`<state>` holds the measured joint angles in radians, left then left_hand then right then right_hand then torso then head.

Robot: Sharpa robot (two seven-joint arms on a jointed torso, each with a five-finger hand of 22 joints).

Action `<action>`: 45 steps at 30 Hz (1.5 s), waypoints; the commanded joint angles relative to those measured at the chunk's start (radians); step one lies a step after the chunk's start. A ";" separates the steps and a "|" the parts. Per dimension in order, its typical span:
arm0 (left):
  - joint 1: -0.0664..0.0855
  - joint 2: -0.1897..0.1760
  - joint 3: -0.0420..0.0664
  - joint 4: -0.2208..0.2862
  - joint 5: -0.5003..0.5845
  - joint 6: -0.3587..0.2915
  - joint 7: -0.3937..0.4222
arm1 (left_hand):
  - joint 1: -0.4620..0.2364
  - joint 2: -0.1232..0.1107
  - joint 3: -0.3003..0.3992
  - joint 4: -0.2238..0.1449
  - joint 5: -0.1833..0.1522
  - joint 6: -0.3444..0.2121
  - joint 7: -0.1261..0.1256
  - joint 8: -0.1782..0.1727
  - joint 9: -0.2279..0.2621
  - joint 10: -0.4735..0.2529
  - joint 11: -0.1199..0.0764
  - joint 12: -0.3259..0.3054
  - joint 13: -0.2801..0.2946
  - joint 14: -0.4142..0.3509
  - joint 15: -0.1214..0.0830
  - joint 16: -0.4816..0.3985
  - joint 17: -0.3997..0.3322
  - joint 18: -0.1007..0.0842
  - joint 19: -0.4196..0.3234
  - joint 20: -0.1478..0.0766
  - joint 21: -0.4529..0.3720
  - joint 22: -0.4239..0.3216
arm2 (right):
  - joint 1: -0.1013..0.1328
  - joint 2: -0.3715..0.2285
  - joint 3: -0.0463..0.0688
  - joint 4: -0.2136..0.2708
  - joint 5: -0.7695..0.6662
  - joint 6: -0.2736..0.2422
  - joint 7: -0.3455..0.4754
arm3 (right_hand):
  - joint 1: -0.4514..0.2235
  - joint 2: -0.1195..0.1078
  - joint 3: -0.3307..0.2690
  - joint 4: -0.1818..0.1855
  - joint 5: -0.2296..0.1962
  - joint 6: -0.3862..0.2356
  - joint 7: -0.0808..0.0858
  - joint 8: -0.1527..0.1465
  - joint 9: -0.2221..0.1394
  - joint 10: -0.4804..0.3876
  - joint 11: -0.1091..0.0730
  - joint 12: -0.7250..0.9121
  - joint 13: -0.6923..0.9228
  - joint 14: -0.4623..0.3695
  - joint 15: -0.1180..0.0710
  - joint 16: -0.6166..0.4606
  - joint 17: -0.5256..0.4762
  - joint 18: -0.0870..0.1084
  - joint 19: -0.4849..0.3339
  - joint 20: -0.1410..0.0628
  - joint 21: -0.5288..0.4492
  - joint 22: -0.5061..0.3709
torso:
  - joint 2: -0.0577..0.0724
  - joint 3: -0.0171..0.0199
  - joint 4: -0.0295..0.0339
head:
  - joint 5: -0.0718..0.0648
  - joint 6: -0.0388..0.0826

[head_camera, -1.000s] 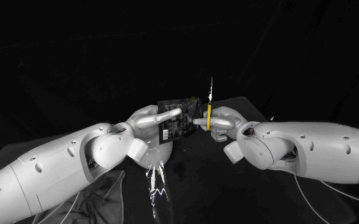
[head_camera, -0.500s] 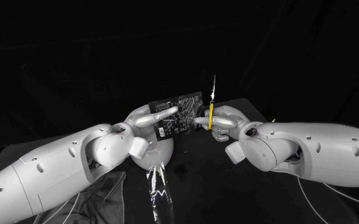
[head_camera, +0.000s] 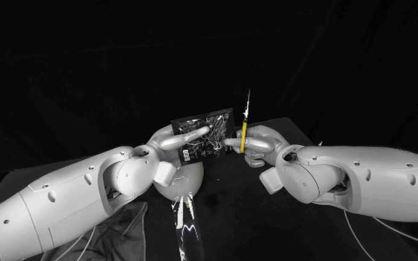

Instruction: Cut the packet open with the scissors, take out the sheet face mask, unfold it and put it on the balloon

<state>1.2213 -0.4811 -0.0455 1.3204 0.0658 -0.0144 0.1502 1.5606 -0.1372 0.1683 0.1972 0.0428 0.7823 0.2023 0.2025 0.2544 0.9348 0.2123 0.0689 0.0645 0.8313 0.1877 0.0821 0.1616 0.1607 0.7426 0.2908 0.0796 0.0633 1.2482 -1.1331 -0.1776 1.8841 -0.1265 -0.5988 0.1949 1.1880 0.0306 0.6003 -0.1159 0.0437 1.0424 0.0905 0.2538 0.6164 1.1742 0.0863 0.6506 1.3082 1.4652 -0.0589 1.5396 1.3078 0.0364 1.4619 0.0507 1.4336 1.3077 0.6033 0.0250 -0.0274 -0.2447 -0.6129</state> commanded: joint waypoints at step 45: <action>0.000 -0.002 -0.005 0.002 0.043 0.061 -0.018 | 0.042 0.024 -0.015 0.008 0.006 0.029 0.029 0.014 -0.003 0.049 -0.021 0.006 0.001 0.094 -0.023 0.037 0.015 0.025 0.165 -0.009 0.035 0.003 | -0.005 0.049 0.013 -0.013 0.039 -0.024 0.044 | -0.005 0.007 0.013 -0.004 0.005 0.025 -0.022 0.006 0.004 0.351 -0.098 0.701 0.011 0.089 -0.009 0.005 0.180 0.004 0.003 -0.005 -0.006 0.172 | 0.000 0.0009 -0.0011 | 0.005 0.016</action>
<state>1.2210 -0.4873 -0.0508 1.3203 0.0991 0.0244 0.1349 1.5940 -0.1141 0.1573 0.2029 0.0427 0.8042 0.2053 0.2134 0.2520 0.9766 0.1926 0.0689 0.0645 0.9171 0.1662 0.1122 0.1754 0.1701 0.9010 0.2789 0.1114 0.0678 1.2442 -1.0888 -0.1654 1.8694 -0.0844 -0.6311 0.2209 1.1814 0.0263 0.6065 -0.1181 0.0462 1.0410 0.0891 0.2538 0.6197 1.1742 0.0863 0.6513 1.3080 1.4648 -0.0592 1.5394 1.3081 0.0362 1.4633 0.0486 1.4335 1.3074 0.6035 0.0256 -0.0285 -0.2411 -0.5966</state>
